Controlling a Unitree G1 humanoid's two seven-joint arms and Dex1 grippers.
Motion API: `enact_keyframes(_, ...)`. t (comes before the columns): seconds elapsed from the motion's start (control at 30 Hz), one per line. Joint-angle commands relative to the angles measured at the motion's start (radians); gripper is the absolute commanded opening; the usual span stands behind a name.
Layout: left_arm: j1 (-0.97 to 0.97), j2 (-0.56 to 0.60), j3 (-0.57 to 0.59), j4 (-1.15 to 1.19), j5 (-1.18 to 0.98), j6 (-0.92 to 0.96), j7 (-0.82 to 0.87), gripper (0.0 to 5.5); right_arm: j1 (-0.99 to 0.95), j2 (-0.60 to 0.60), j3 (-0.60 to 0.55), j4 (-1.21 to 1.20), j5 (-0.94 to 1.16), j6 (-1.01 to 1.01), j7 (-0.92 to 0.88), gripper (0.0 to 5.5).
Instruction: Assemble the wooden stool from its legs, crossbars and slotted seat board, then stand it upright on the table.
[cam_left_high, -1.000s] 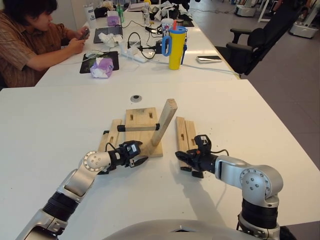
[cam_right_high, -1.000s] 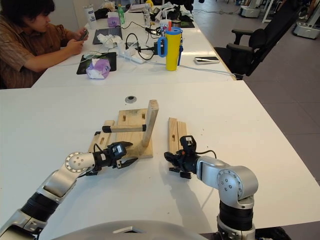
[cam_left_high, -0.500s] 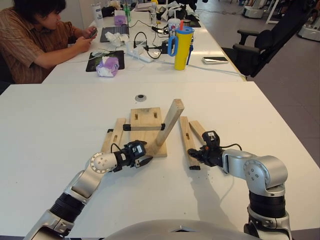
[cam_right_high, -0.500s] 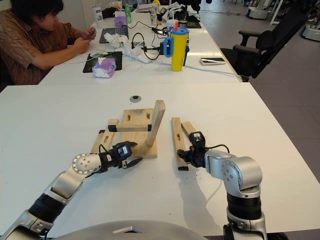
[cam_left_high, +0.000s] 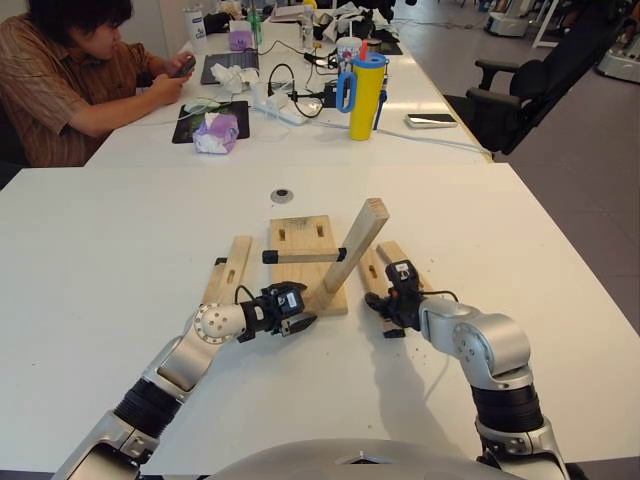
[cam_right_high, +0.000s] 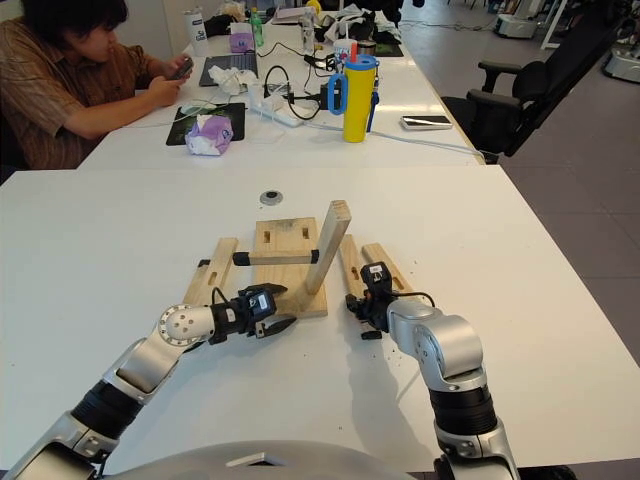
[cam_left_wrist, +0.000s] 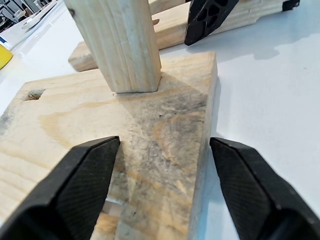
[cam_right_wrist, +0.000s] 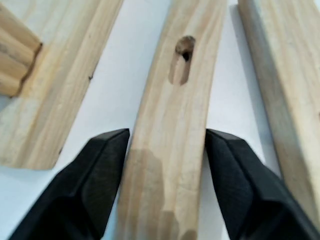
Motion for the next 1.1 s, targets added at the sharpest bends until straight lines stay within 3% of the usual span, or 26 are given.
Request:
enact_keyframes(0.03, 0.044, 0.024, -0.013, 0.047, 0.068, -0.033, 0.022, 3.34, 0.038, 0.028, 0.008, 0.028, -0.043, -0.061, -0.018, 2.05)
enact_keyframes(0.1, 0.049, 0.024, 0.016, 0.021, 0.061, -0.075, 0.038, 3.34, 0.041, 0.027, 0.017, 0.037, -0.065, -0.151, -0.008, 2.05)
enact_keyframes(0.27, 0.101, 0.035, 0.11, -0.098, -0.004, -0.142, 0.051, 3.34, 0.011, 0.109, -0.12, 0.037, -0.02, -0.311, 0.01, 2.05)
enact_keyframes(0.43, 0.177, 0.067, 0.201, -0.241, -0.165, -0.062, -0.028, 3.34, -0.045, 0.134, -0.224, 0.05, 0.025, -0.418, 0.037, 2.05)
enact_keyframes(0.6, 0.285, 0.169, 0.296, -0.403, -0.447, 0.201, -0.179, 3.34, -0.134, 0.103, -0.349, 0.06, 0.159, -0.483, 0.153, 2.05)
enact_keyframes(0.77, 0.292, 0.295, 0.465, -0.503, -0.805, 0.474, -0.313, 3.34, -0.253, 0.052, -0.489, 0.023, 0.478, -0.427, 0.312, 2.05)
enact_keyframes(0.9, 0.164, 0.299, 0.594, -0.498, -1.091, 0.63, -0.286, 3.34, -0.362, -0.055, -0.544, -0.007, 0.81, -0.289, 0.386, 2.05)
enact_keyframes(1.1, 0.016, 0.26, 0.678, -0.462, -1.385, 0.725, -0.162, 4.17, -0.422, -0.206, -0.535, -0.031, 1.218, -0.184, 0.387, 2.05)
